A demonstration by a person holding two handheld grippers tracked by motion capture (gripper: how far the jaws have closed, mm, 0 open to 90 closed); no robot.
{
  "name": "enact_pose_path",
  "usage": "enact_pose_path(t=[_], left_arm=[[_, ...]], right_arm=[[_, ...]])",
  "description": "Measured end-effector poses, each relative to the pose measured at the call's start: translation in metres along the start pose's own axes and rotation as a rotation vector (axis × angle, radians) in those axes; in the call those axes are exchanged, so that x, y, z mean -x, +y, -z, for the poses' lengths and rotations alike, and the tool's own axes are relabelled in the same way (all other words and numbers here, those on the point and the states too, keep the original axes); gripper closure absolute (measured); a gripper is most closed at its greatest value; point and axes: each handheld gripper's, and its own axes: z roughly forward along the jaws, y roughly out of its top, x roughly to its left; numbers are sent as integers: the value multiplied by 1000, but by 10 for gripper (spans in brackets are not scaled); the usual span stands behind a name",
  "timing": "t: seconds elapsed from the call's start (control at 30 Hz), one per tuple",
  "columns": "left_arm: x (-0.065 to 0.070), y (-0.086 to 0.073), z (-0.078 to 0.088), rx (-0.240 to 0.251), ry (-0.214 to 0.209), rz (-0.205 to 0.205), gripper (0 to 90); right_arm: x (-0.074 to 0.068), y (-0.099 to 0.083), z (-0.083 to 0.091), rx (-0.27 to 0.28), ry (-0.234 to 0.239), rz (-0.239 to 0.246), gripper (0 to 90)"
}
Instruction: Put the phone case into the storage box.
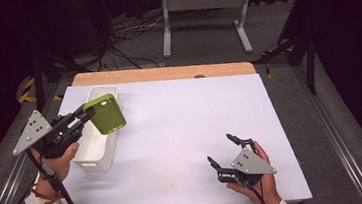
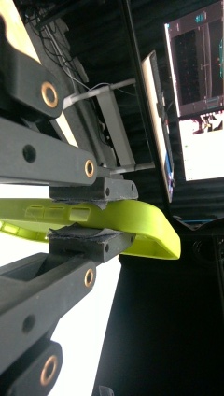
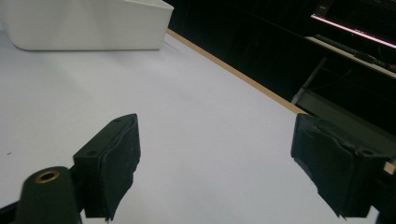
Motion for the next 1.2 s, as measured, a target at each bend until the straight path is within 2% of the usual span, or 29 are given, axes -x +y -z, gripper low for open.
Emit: enact_pose_path(t=[0.47,0.9,1.2], left_arm=[[-12,-1,6,15,32,24,782],[-24,-2,12,12,74,20,783],[-39,-5,11,-4,84,13,782]], right_arm=[[0,0,-1,-4,4,2,168],[1,0,-1,-1,-1,-1,168],[0,0,-2,3,5,-2,173]])
